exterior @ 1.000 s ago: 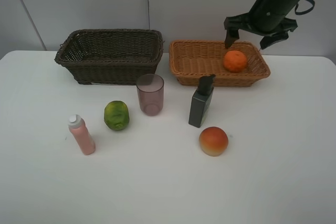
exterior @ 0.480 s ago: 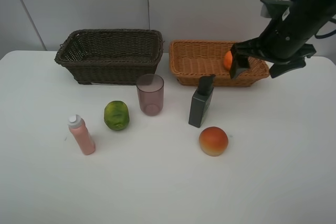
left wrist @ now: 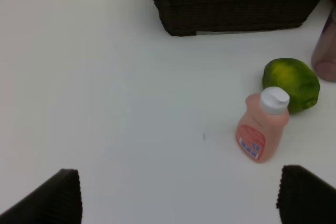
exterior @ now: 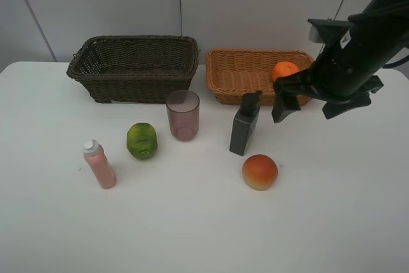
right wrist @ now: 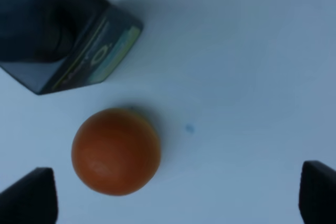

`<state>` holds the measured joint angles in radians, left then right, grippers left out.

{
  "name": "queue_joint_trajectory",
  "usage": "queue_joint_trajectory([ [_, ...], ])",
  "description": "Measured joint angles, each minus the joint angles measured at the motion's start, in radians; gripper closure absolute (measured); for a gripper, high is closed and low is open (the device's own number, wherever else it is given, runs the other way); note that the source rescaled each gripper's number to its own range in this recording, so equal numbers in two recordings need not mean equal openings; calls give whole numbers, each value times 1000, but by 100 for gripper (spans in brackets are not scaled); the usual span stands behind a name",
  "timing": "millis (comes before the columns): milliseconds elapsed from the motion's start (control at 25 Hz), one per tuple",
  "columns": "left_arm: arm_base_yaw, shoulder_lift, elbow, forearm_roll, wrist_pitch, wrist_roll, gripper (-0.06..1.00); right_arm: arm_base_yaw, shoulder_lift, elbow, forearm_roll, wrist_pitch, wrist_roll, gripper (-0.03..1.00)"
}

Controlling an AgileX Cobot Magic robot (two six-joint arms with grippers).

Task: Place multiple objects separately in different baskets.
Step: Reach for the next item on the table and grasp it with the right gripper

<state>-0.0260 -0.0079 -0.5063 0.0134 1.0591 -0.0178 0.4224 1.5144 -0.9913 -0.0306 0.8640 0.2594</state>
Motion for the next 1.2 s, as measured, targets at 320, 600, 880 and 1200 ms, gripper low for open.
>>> queue_joint_trajectory([
  [320, 0, 0, 0, 0, 0, 0, -2, 124, 0, 135, 2, -97, -149, -3],
  [600, 0, 0, 0, 0, 0, 0, -2, 146, -1, 244, 78, -301, -376, -3],
  [880, 0, 0, 0, 0, 0, 0, -2, 146, 14, 343, 125, -469, -579, -3],
  [1200, 0, 0, 0, 0, 0, 0, -2, 146, 123, 349, 206, -561, -709, -3],
])
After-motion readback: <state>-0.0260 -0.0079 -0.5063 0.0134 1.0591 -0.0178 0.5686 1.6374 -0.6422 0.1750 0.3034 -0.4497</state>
